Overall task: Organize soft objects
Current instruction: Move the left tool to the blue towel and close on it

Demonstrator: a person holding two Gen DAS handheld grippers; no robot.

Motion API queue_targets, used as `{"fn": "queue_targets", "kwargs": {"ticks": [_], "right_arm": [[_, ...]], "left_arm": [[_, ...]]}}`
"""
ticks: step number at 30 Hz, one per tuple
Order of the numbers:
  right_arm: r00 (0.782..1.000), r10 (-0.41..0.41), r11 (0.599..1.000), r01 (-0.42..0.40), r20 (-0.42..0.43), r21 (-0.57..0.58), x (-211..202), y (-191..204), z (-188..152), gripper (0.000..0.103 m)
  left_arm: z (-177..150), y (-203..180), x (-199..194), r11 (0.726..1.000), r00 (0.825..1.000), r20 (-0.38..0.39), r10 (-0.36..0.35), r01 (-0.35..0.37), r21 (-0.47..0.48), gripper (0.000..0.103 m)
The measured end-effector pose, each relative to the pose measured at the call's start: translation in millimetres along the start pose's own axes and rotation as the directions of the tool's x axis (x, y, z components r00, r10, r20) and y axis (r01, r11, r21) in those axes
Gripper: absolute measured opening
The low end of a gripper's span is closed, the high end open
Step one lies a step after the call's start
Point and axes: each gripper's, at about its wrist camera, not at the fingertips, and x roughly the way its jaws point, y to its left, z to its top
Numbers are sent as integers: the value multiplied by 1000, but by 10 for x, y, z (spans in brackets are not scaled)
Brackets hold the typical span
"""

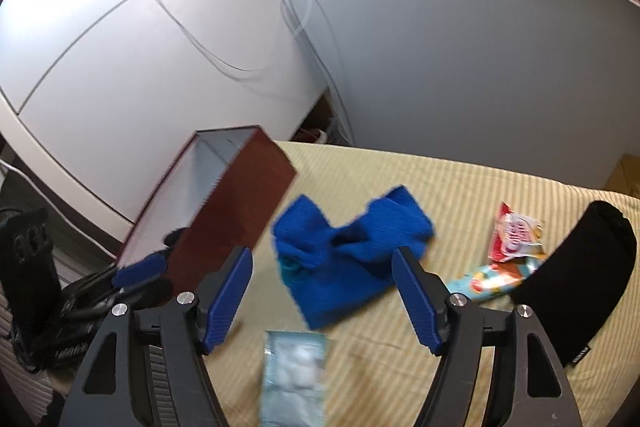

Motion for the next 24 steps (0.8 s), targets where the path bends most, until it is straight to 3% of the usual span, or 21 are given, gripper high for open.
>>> {"fn": "queue_targets", "kwargs": {"ticks": [8,24], "right_arm": [[996,20,999,-16,-90,42,309,-383,97,69],[971,84,994,-64,-226,93,1005,-596,205,69]], "left_arm": [[-86,-286,489,1000,995,-97,-12,11,-8,46],[1,-359,1293,998,978,-206,6,-19,-60,46]]}}
